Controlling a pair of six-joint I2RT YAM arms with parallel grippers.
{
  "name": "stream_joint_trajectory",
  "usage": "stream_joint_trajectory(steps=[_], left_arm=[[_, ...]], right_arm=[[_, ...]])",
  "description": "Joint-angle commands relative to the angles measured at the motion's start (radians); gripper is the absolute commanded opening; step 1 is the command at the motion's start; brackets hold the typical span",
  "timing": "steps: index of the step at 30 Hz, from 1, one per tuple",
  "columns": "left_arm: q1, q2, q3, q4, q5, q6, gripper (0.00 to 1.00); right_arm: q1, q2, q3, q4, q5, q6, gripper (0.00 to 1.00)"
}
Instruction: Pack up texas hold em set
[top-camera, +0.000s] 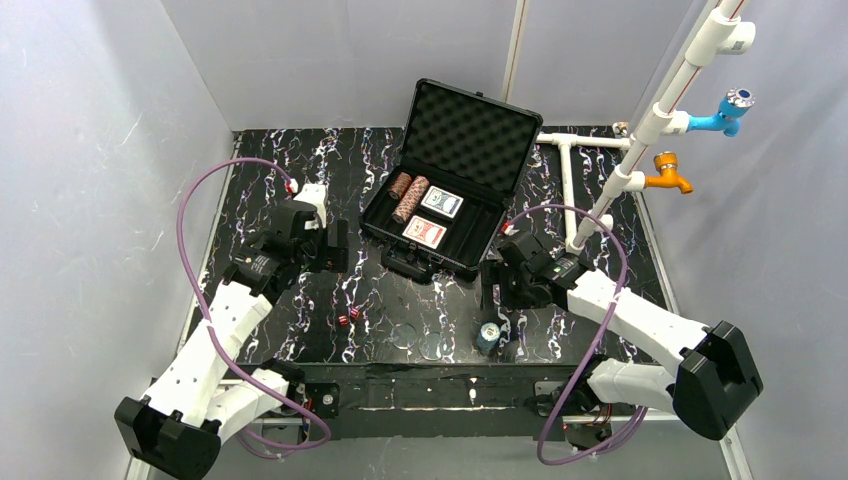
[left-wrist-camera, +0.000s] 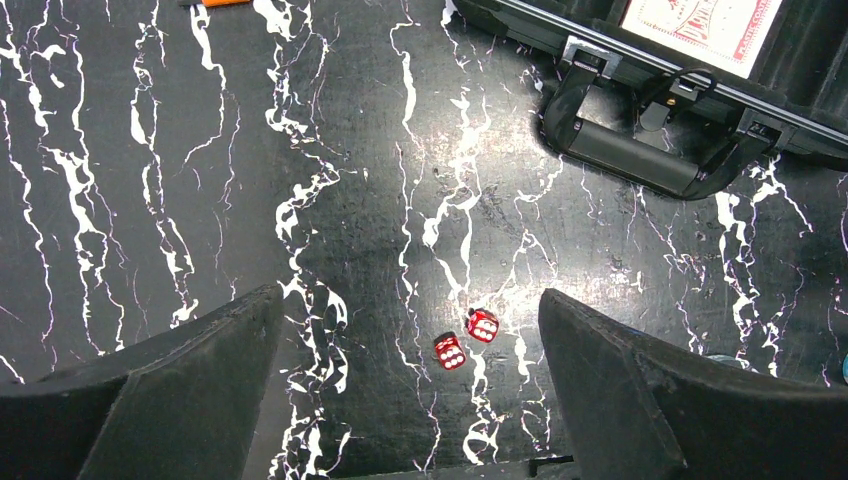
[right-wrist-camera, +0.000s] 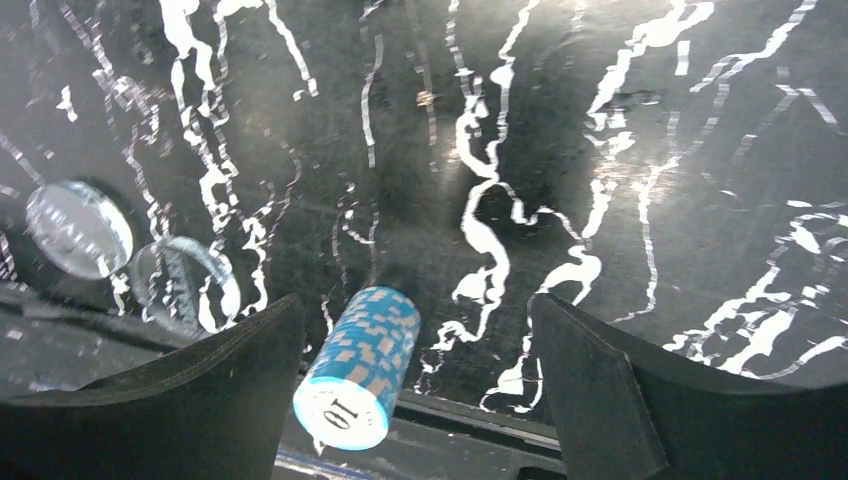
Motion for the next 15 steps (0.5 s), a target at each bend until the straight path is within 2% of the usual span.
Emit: stream_joint_trajectory(steps=[1,12,15], left_arm=[[-0.002,-0.003,-0.001,-0.014,-0.023,0.011,0.98],[-0.003,-0.003,-0.001,-0.014,-0.025,0.011,0.98],[-0.003,-0.003,-0.003,-0.014,-0.025,0.010,0.98]], right_arm=[[0.016,0.009,-0.028,0.030,-0.178,-0.052,0.88],[0.141,-0.007,-0.055,0.005,-0.151,0.009,0.82],[0.170,-0.007,-0.055,-0.001,-0.103,0.021,0.79]])
